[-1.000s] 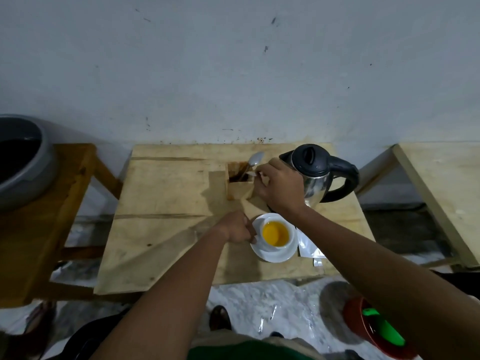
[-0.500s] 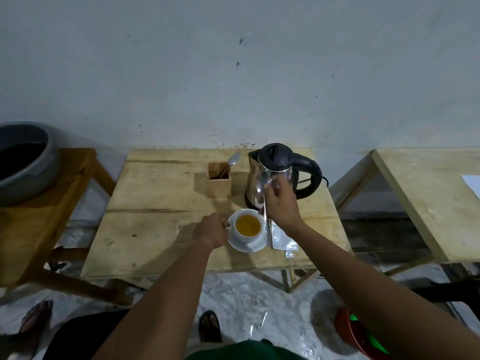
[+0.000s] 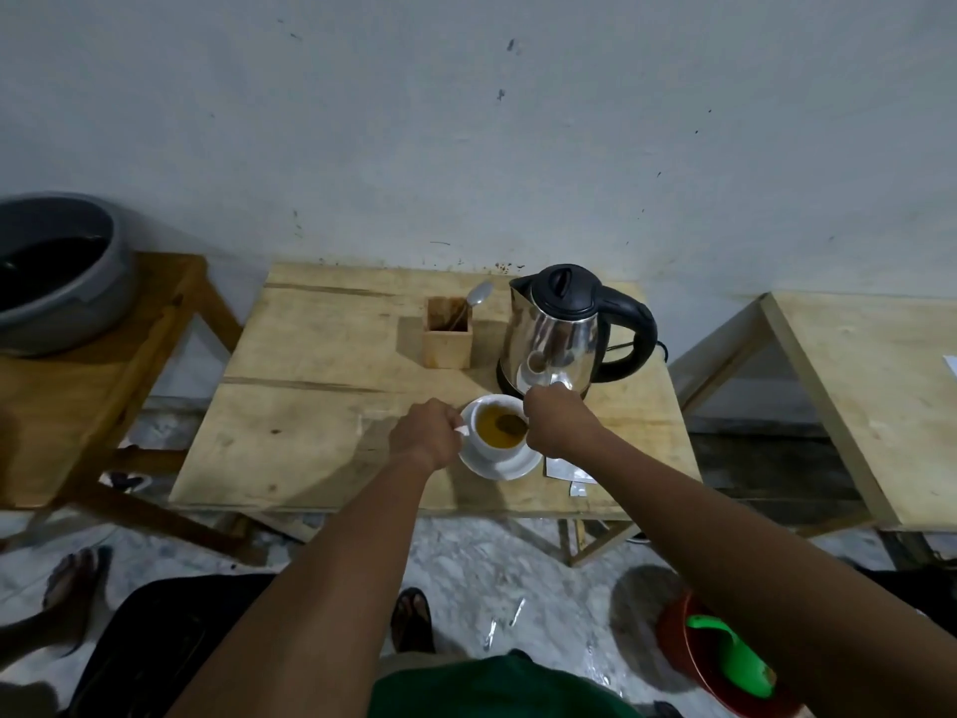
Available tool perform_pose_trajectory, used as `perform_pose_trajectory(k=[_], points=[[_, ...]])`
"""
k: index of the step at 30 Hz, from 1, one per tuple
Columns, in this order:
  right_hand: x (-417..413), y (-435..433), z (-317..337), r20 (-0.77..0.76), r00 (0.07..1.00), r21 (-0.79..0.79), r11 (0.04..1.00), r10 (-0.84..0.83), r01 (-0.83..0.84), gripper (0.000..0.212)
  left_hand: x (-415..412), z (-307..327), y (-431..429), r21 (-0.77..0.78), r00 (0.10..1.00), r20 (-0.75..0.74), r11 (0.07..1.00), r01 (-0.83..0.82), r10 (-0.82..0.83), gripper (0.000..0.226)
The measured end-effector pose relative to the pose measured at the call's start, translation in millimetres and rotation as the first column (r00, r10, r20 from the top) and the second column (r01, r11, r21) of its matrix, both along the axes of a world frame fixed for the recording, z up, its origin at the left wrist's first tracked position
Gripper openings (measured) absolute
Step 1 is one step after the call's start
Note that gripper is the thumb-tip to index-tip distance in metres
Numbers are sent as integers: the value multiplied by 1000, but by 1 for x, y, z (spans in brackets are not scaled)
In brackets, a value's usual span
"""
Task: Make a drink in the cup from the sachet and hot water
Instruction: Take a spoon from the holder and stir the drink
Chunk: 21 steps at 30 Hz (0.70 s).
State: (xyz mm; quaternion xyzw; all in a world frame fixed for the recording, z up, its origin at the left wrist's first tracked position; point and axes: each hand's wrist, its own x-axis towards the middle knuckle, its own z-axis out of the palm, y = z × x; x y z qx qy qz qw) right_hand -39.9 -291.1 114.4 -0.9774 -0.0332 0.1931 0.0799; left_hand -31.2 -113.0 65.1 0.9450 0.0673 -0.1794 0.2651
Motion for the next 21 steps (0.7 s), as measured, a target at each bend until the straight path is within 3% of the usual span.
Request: perform_pose_trajectory(k=[6, 11, 15, 21], points=[[1, 10, 12, 137, 980, -237, 965, 147, -112, 31, 2, 0, 4, -16, 999, 4, 999, 44, -43, 22], [10, 16, 22, 96, 981, -203, 969, 166, -144, 38, 3, -2, 6, -26, 998, 0, 997, 68, -68, 21], [13, 20, 28, 110, 963, -227, 950, 245, -216, 28, 5, -4, 8, -17, 997, 1, 997, 72, -72, 23], [13, 27, 24, 142, 842, -390, 811, 521, -436, 17, 10, -4, 9, 22, 993, 11, 993, 120, -120, 30]])
